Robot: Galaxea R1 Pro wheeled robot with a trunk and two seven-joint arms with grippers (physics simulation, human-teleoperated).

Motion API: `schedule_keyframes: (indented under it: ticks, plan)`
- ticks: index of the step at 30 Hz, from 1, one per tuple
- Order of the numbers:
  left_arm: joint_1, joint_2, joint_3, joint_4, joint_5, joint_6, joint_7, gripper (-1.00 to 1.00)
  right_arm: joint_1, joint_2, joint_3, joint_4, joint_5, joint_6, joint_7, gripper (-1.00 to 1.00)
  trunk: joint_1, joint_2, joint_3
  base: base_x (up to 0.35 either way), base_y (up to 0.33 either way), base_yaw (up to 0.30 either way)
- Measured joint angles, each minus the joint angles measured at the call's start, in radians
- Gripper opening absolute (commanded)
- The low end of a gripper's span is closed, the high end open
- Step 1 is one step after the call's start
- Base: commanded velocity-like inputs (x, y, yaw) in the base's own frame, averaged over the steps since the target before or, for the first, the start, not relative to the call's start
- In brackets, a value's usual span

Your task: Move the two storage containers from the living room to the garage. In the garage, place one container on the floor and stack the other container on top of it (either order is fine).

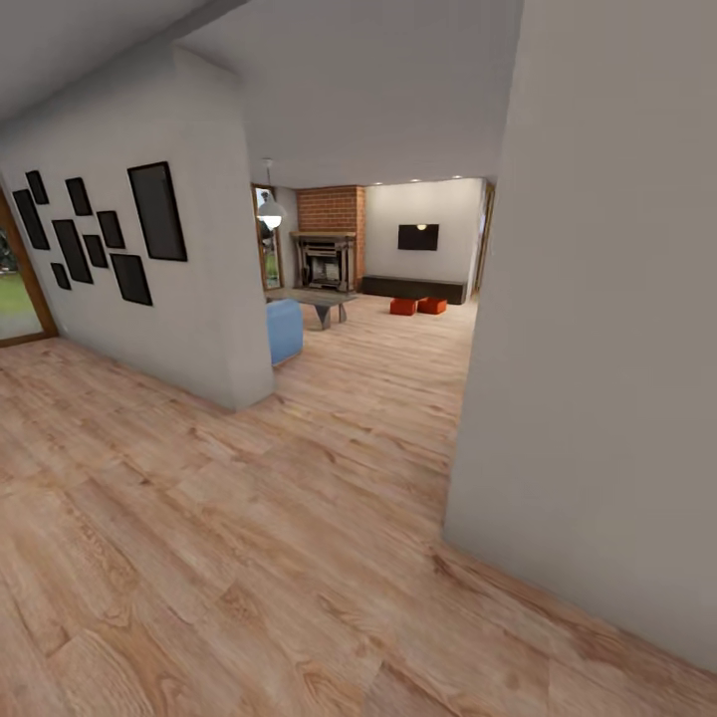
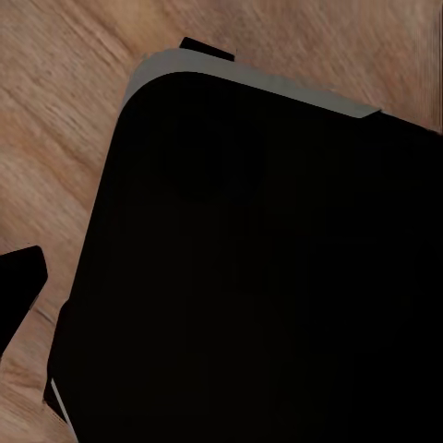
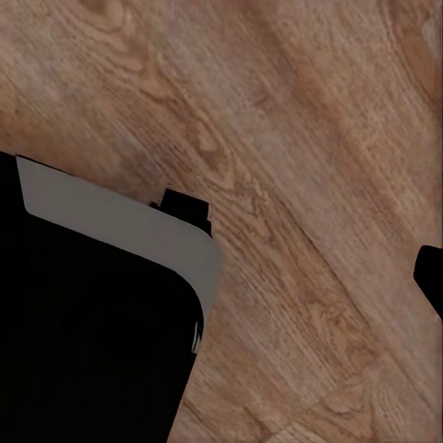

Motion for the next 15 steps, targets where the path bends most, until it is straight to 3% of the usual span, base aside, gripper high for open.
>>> schedule_keyframes:
  ticks: [15]
  plan:
    - [0.0, 0.0, 0.0, 0.0, 0.0, -0.001, 0.0, 1.0, 0.0, 0.002, -0.001, 0.0, -0.003, 0.0, -0.001, 1.0, 0.0, 0.0, 0.0, 0.322, 0.0, 0.0]
